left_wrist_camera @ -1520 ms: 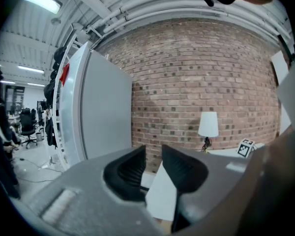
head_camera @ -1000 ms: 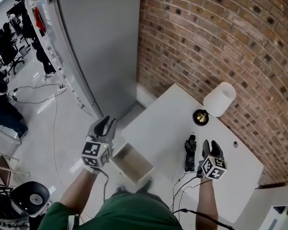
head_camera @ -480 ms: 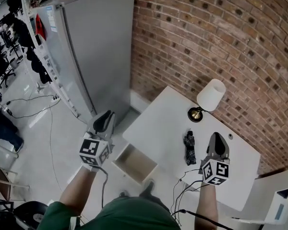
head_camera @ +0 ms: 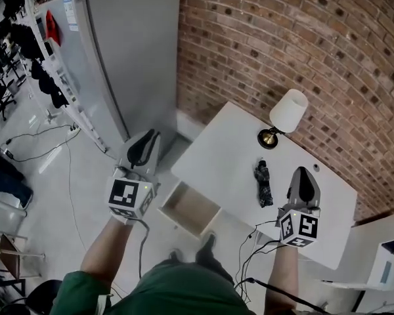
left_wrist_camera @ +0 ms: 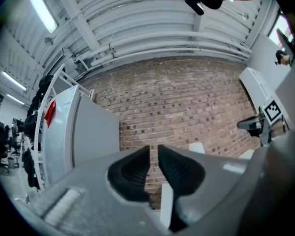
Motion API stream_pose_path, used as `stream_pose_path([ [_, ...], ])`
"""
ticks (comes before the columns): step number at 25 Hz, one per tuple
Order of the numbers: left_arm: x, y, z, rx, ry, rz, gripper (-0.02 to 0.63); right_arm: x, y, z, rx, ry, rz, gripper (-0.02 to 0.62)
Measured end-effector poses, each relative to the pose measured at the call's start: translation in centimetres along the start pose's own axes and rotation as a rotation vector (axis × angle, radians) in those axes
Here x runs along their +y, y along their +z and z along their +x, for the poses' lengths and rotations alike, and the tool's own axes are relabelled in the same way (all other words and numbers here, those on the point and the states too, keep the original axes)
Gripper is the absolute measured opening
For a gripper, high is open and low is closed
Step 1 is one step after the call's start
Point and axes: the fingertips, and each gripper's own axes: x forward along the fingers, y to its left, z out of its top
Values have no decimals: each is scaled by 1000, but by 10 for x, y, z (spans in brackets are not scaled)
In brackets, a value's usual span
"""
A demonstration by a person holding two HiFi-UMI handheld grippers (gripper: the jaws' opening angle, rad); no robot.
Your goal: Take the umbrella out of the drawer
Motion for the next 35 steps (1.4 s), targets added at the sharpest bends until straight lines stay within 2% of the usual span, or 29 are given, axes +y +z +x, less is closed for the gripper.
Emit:
stream_pose_path([
  [14,-1,-3,3,-20,9,-62,35,-5,5,-2,9,-3,9,9],
  [35,-1,-9,34,-22,20,-70,38,-20,-2,28,20,16,22,9],
])
